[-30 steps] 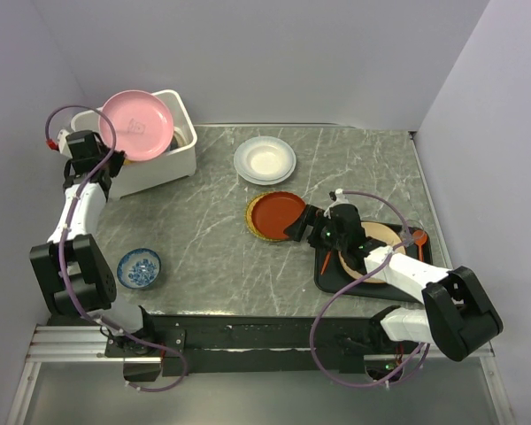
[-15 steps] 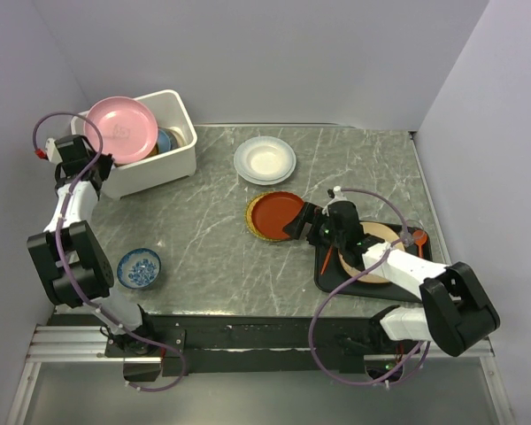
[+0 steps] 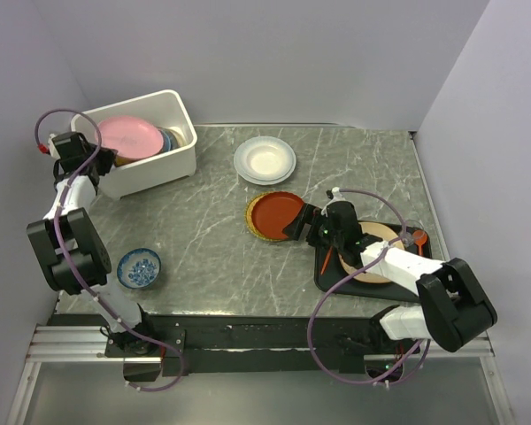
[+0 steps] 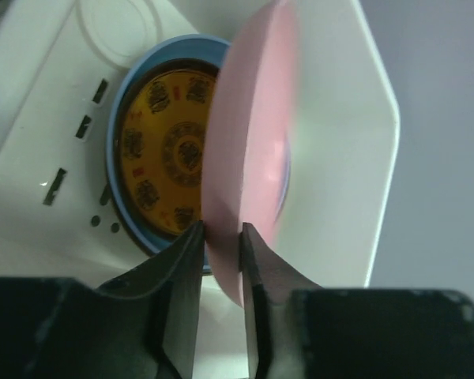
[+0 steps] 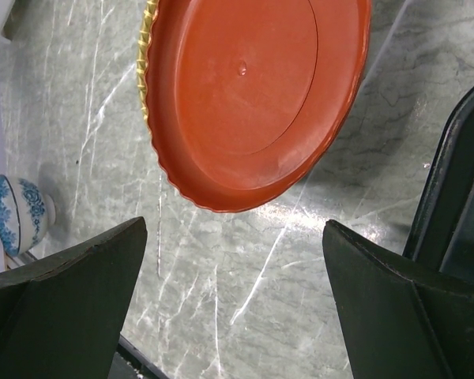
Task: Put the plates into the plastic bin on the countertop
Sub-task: Place the plate in the plastic bin.
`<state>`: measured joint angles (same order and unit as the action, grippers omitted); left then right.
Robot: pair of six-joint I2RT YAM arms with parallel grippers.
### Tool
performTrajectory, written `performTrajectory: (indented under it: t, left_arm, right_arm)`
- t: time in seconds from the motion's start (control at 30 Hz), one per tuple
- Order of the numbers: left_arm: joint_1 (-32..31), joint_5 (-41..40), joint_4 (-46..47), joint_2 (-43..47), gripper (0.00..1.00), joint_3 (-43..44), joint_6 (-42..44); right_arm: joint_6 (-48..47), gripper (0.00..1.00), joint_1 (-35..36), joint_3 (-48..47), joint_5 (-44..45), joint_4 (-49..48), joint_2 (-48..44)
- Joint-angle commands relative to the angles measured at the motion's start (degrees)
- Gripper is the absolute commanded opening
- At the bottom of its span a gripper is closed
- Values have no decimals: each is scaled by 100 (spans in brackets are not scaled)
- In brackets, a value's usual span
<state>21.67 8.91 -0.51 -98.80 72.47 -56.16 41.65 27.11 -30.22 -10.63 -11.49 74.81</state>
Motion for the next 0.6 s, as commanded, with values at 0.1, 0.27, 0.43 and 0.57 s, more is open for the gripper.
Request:
performTrajectory:
  t: [0.1,0.27,0.43,0.57]
  left_arm:
    - [13,427,341,-86,46,303,-26]
    - [13,428,280,-43,71,330,-9]
    - [13,428,315,194,84,251,44]
    - [-40,542,447,370,85,154,105]
  right_arm:
    - [-52,99,-22,-72,88,-108,-203]
    - [-51,99,-31,7,132,-91,-308]
    - [-43,99,-31,-11,158,-47,-379]
    - [-60,99,-31,-19,184,-38,-370]
